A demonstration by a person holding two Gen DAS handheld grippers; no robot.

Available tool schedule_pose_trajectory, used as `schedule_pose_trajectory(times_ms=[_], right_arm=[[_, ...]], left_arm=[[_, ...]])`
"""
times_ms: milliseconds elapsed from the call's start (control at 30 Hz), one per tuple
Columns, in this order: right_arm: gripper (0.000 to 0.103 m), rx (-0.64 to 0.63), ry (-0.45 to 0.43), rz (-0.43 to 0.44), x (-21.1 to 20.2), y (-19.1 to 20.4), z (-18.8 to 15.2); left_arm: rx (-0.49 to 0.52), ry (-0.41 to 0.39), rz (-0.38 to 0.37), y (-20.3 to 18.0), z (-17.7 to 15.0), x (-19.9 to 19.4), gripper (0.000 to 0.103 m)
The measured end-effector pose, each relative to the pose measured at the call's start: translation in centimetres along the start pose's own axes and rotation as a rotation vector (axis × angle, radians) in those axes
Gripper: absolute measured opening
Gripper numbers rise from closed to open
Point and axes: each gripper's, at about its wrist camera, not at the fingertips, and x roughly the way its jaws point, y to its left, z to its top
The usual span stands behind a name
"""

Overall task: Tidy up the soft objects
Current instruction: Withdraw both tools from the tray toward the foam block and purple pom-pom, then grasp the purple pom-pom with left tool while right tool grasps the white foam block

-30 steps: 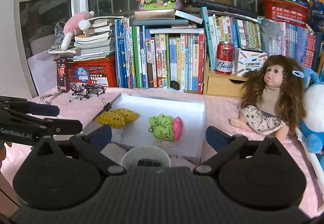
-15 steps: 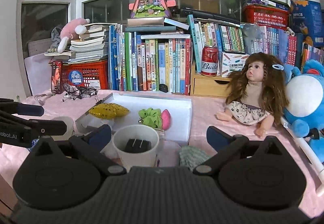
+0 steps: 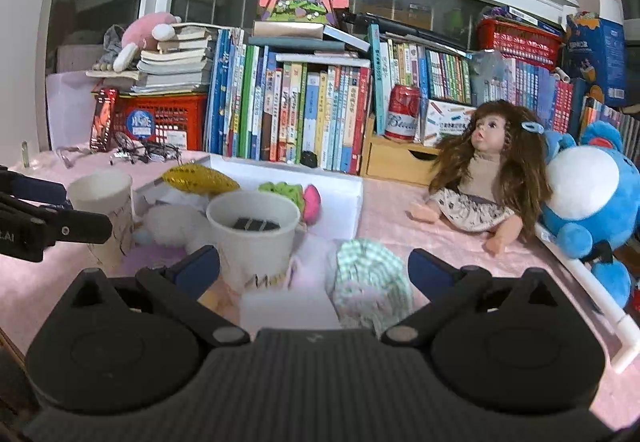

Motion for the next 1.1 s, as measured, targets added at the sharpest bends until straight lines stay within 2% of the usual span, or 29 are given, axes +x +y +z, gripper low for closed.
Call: schedule_pose_trajectory(times_ms=[167, 300, 400, 533, 833, 867, 900, 1100], right_arm=[[0.103, -0.01, 0.019, -0.009, 0.1, 0.1, -1.7], [0.103, -0.019, 0.026, -0.017, 0.3, 0.2, -2.7], [0.103, -0.02, 0.029, -0.006, 0.3, 0.2, -3.2], [0.097, -0.045, 0.043, 0.01, 0.5, 0.5, -3.8], [0.093, -0.113, 0.058, 0.044, 1.1, 1.7, -4.6], [0.092, -0.114, 0.059, 0.049, 1.2, 1.8, -4.6], [0.092, -0.113, 0.06, 0.053, 1.3, 1.8, -4.6], [0.088, -0.105, 0.067, 0.073, 2.0, 1.7, -4.4]], left_arm=[[0.015, 0.027, 0.006, -0.8, -1.6, 0.9, 0.088], [-0.006, 0.047, 0.004, -1.1, -2.4, 2.1, 0.08], [-0.039, 0.061, 0.006, -1.1, -2.8, 3.1, 0.072], [-0.091, 0.083, 0.029, -1.1, -3.0, 4.5, 0.067], [-0.235, 0.102, 0.09, -1.0, -3.1, 6.8, 0.065], [-0.246, 0.1, 0.103, -1.0, -3.2, 7.0, 0.063], [-0.253, 0.101, 0.111, -1.0, -3.2, 7.2, 0.056], [-0.243, 0.085, 0.134, -1.5, -3.2, 7.2, 0.047]])
